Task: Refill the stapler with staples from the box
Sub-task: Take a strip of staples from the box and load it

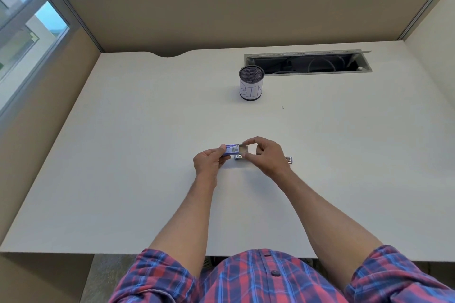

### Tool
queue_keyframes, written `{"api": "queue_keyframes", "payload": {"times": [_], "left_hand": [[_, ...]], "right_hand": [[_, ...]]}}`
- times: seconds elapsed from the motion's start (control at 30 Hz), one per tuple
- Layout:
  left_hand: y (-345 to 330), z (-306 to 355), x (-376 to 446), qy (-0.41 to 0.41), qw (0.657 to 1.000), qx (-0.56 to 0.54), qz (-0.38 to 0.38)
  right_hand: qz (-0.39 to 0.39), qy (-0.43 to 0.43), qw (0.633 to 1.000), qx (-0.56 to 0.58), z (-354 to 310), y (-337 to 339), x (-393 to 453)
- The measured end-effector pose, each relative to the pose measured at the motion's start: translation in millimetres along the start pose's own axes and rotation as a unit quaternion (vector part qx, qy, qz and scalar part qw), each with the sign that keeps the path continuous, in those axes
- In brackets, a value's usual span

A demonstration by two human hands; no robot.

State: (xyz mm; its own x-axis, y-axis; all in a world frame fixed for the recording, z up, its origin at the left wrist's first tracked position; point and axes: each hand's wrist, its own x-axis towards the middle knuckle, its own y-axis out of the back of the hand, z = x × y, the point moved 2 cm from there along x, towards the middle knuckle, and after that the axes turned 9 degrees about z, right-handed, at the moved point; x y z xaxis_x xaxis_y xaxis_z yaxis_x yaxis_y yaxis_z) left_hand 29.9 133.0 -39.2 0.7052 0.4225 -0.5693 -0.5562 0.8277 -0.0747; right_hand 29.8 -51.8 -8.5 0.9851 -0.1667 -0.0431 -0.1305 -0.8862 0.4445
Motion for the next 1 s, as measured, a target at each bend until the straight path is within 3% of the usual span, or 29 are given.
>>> {"api": "queue_keyframes", "payload": {"times": [0.2, 0.53, 0.8, 1.0], "left_hand": [[0, 2, 0, -0.002, 1.0, 0.003, -0.004], [-3, 4, -2, -0.035, 0.997, 0.06, -0.045], [1, 5, -4, -0.011, 0.999, 0.03, -0.039], [-2, 7, -8, 0.002, 0.998, 0.01, -0.058]], "right_hand": [[0.026, -0.007, 0.999, -0.032, 4, 4, 3], [0.036, 0.052, 0.994, -0.086, 4, 4, -1], [0.047, 0.041, 0.997, -0.036, 6, 2, 2], [0.036, -0.037, 0.999, 0.018, 15, 5, 5]]}}
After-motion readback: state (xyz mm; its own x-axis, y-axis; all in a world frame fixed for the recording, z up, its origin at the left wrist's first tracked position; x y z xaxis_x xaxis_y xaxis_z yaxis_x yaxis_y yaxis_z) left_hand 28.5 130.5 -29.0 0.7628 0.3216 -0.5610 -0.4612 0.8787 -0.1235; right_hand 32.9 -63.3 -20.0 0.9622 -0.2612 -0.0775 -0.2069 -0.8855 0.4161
